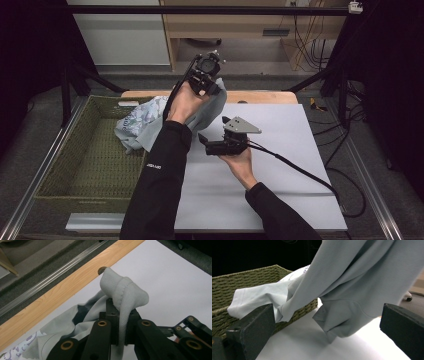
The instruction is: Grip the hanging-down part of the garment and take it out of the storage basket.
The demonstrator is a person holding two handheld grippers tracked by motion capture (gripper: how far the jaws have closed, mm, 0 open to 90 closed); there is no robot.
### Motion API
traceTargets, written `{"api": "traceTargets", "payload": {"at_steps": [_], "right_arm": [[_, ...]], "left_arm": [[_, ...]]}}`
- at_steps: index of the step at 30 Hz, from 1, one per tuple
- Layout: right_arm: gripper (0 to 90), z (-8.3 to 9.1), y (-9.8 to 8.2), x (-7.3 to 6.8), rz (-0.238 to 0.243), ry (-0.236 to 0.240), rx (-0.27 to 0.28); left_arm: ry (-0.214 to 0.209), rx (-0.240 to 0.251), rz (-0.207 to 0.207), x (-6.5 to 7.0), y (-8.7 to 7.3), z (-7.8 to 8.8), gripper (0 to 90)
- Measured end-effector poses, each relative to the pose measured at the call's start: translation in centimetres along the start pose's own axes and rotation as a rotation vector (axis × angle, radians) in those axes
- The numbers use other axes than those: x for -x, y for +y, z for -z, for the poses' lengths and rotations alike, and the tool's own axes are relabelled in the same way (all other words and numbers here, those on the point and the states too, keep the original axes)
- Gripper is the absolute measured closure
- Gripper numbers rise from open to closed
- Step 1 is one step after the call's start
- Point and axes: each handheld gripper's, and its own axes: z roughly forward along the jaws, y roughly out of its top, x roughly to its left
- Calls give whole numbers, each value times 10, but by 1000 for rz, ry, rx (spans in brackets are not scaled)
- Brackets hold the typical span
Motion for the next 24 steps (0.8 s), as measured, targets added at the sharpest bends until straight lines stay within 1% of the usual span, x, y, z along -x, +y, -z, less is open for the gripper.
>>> {"api": "traceTargets", "payload": {"at_steps": [1, 2, 3, 4, 5, 6, 7, 9, 11, 12, 13, 14, 15, 16, 17, 18, 19, 20, 21, 22, 23, 24], "right_arm": [[8, -2, 1, -1, -5, 3, -1], [11, -9, 2, -2, -8, 1, -5], [11, -9, 2, -2, -8, 1, -5], [14, -11, 2, -3, -21, 12, -9], [13, -14, 2, -2, -9, 11, -9], [15, -19, 2, -6, -26, 21, -13], [15, -19, 2, -6, -26, 21, -13], [16, -25, 1, -7, -12, 13, -14], [21, -30, 0, -7, -29, 22, -15], [21, -30, 0, -7, -29, 22, -15], [23, -36, -2, -5, 2, 9, -5], [23, -36, -2, -5, 2, 9, -5], [29, -39, -2, -6, -27, 18, -6], [30, -41, -2, -6, -25, 21, 4], [32, -42, -2, -8, -42, 17, -7], [32, -42, -2, -8, -42, 17, -7], [47, -47, -2, -9, -29, 11, -3], [58, -48, -1, -10, -35, 11, 0], [67, -49, -1, -10, -19, 9, 11], [77, -51, 0, -11, -36, 9, 7], [77, -51, 0, -11, -36, 9, 7], [96, -54, 0, -10, -7, 3, 16]], "left_arm": [[1, -1, -2, 0, 1, 0, 847], [-1, 6, 2, 1, 1, 0, 847], [-1, 5, 5, 1, 1, 0, 847], [0, 4, 0, 1, 1, 0, 847], [-2, -2, -1, 1, 2, 0, 847], [-1, -5, -3, 2, 2, 0, 847], [-2, -6, -1, 2, 2, -1, 847], [-1, -9, -4, 2, 2, -1, 847], [-2, -8, -3, 1, 2, 0, 847], [-2, -8, -3, 1, 2, 0, 847], [0, -8, -5, 1, 2, 0, 847], [1, -7, -2, 0, 2, 1, 847], [0, -4, -1, 0, 2, 2, 847], [2, -3, -3, 0, 2, 2, 847], [-1, 2, -2, 0, 1, 3, 847], [-1, 2, -2, 0, 1, 3, 847], [1, 3, 0, -1, 1, 3, 847], [0, 4, 0, -2, 0, 3, 847], [1, 4, -1, -2, 0, 4, 847], [1, 9, 1, -2, 0, 4, 847], [1, 9, 1, -2, 0, 4, 847], [0, 9, 4, -3, 0, 5, 847]]}}
